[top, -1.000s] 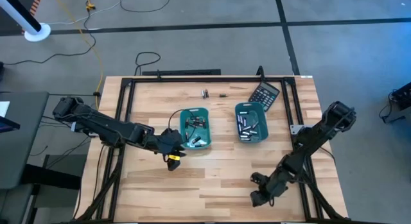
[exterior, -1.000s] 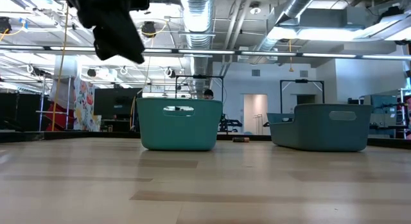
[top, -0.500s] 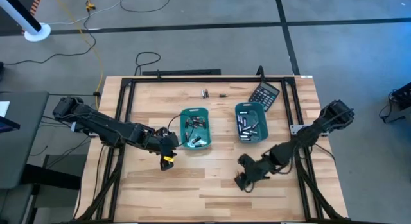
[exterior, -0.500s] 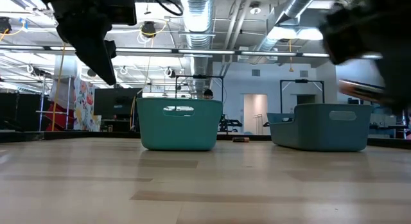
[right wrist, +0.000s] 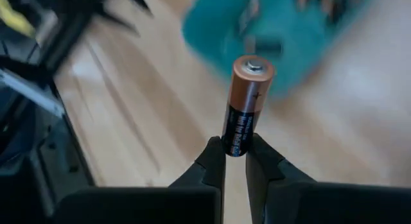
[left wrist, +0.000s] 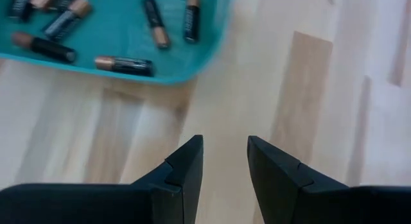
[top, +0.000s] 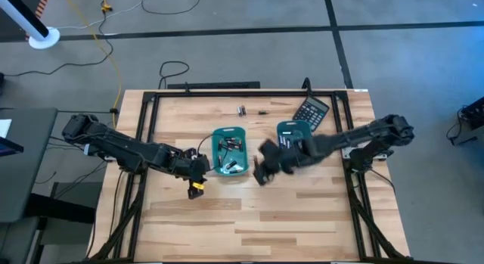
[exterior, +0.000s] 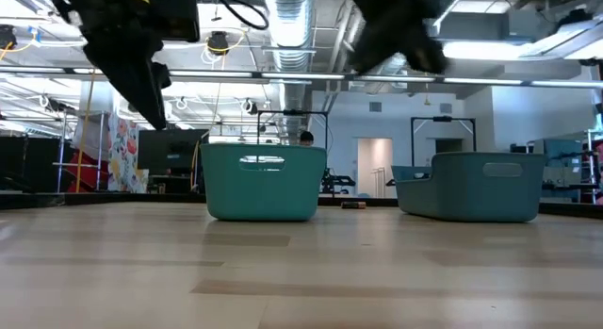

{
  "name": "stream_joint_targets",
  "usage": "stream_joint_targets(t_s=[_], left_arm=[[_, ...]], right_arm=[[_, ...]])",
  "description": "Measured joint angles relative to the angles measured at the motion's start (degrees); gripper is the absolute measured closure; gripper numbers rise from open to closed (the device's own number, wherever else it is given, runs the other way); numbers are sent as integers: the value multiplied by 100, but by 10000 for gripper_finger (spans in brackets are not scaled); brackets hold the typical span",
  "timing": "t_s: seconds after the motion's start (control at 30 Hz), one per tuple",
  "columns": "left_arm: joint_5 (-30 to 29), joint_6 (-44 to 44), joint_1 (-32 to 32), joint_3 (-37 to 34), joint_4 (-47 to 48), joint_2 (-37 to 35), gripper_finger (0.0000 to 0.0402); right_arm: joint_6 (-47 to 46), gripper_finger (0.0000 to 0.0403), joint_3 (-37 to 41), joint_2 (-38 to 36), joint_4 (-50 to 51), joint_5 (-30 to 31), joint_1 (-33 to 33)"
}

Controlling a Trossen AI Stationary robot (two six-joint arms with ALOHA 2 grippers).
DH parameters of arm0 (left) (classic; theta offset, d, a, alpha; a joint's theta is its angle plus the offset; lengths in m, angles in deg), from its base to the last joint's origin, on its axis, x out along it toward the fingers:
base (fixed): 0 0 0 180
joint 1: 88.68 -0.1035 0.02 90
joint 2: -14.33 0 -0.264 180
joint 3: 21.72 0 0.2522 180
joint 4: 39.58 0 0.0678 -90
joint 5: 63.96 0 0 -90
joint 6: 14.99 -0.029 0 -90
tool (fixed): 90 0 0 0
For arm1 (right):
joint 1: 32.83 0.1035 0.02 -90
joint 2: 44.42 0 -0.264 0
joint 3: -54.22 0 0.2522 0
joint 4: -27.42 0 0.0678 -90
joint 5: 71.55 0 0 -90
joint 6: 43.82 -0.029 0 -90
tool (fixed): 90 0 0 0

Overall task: Sort batteries
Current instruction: Put the black battery into the green bin

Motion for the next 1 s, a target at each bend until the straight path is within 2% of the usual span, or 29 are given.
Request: stream_joint_targets(t_s=[0.13,0.27,0.43,0.53,0.77,1.0], left_arm=[[-183,237,-252,0,0,0,283],[-204,572,-539,-1,1,0,283],[-241,896,-857,0,-11,0,283],[-277,1137,-982,0,-33,0,283],[-387,1753,-1034,0,-22,0,283],[-565,2341,-952,-2,-20,0,283]], right_arm=[[1190,362,-663,292,10,13,-595],[2256,362,-1460,939,190,-56,-1008],[3079,363,-2462,2018,1144,-578,-1390],[3434,363,-2878,2622,1674,-692,-1600],[4127,363,-3305,3512,1816,-1268,-1863],[4732,360,-3356,3675,1856,-1394,-1865]])
